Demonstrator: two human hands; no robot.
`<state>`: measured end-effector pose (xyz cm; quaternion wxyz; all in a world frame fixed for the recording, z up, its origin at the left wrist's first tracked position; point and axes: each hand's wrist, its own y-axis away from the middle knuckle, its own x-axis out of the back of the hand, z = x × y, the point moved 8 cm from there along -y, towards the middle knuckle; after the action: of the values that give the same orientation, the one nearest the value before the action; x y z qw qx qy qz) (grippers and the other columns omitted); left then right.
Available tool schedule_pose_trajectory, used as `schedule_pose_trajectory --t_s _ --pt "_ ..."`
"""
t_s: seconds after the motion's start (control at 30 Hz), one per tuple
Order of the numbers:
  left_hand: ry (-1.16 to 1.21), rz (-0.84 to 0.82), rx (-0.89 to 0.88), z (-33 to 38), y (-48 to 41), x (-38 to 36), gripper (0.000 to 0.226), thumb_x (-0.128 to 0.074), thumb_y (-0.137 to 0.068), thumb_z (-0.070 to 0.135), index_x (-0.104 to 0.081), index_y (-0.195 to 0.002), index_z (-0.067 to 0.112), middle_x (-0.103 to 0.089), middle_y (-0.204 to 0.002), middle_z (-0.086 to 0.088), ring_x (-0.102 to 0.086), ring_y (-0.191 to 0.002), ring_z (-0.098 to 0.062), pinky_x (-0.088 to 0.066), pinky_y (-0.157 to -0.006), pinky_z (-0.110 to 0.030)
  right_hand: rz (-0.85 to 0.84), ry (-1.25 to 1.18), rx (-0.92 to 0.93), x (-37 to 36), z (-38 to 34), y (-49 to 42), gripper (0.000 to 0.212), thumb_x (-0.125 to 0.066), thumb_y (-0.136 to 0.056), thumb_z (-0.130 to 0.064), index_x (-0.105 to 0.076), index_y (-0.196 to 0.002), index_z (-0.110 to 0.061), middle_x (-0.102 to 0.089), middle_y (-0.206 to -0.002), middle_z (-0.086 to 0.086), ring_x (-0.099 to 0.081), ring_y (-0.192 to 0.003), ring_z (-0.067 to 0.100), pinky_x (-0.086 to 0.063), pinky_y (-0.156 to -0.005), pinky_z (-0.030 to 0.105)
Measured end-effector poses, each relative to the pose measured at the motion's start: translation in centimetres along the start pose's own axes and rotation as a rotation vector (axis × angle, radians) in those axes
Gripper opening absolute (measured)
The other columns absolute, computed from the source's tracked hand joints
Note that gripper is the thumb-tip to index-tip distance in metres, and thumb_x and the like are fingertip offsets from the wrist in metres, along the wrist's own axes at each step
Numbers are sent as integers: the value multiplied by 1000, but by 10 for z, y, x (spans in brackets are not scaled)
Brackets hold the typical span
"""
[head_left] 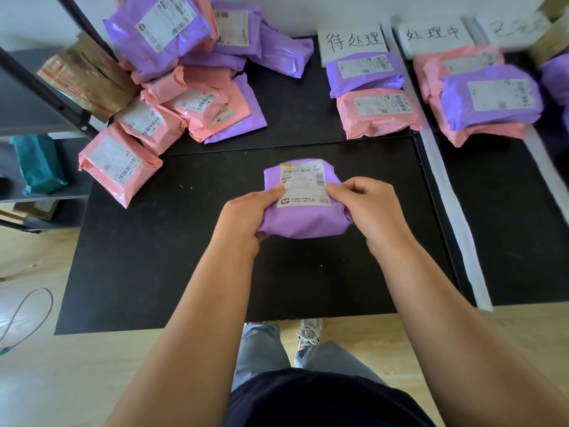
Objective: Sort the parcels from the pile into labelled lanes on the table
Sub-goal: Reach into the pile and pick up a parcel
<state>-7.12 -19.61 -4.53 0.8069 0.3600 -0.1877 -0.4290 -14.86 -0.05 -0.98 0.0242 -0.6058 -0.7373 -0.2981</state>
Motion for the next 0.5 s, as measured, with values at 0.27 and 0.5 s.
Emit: schedule_pose_trajectory --t_s 0.27,0.5 --pt "34 -3 39 -4 -4 -1 22 -81 -80 19 -72 -96 8 -77 -94 -8 -74 -90 -22 -59 -88 -40 49 -40 -26 6 1 1 20 -70 -91 -23 -68 -76 -10 -71 -88 7 -70 -88 23 -56 -77 32" --pt "-52 -47 -66 0 -1 -3 26 -78 -83 21 -72 -104 8 -77 -96 -7 -74 -90 -22 -59 -80 -36 46 28 87 10 -6 4 17 -69 -92 -25 -68 -83 -10 -70 -91 1 -69 -86 16 -55 -73 31"
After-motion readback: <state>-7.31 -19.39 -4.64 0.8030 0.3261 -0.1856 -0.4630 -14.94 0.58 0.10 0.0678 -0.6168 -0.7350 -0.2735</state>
